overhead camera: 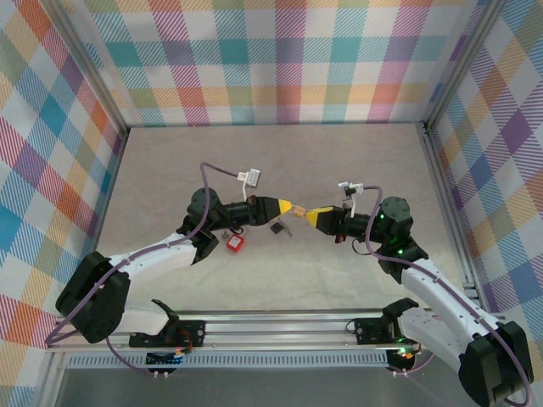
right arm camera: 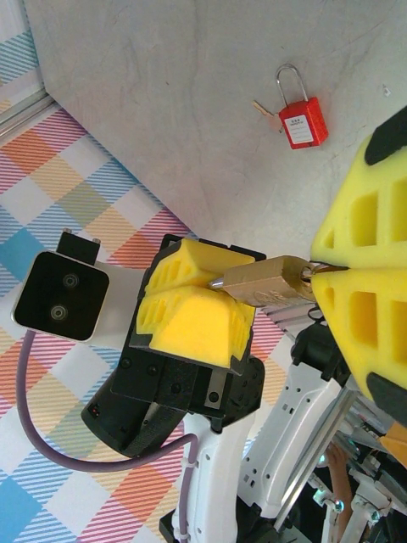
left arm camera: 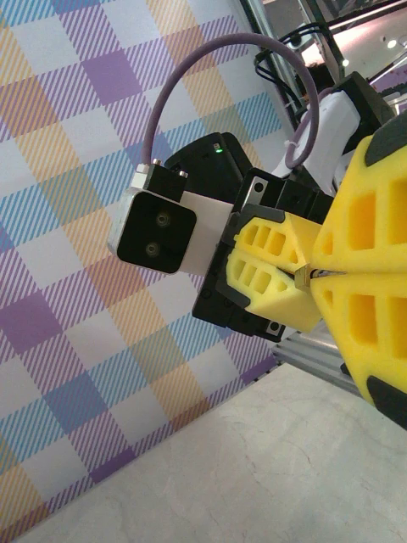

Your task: Lock with the key

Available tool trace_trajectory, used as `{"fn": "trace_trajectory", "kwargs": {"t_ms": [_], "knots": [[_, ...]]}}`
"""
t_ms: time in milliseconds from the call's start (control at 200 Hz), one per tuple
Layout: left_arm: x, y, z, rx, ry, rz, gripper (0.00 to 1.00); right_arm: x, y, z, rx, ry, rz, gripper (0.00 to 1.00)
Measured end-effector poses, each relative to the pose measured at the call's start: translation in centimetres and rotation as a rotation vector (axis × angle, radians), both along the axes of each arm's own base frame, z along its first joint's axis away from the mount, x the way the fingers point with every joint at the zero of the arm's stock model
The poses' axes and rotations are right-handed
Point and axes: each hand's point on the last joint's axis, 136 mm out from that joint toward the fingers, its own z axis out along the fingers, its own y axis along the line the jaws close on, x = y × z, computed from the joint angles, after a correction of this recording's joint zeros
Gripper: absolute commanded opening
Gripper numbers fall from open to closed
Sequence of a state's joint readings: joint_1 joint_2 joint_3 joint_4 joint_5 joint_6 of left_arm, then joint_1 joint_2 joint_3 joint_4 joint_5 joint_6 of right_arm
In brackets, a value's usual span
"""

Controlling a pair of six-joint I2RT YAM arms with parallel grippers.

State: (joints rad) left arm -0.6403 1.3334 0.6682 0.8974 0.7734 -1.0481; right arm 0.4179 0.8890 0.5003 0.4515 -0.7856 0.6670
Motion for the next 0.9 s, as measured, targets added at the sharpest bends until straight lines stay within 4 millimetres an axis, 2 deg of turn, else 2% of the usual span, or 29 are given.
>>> {"fn": "trace_trajectory", "kwargs": {"t_ms": [900], "knots": [[0.17,-0.1,0.1,-0.011,-0.005,0.003,0.0,-0.13,-0.27,0.33,0.004,-0.001,-0.013,0.0]]}}
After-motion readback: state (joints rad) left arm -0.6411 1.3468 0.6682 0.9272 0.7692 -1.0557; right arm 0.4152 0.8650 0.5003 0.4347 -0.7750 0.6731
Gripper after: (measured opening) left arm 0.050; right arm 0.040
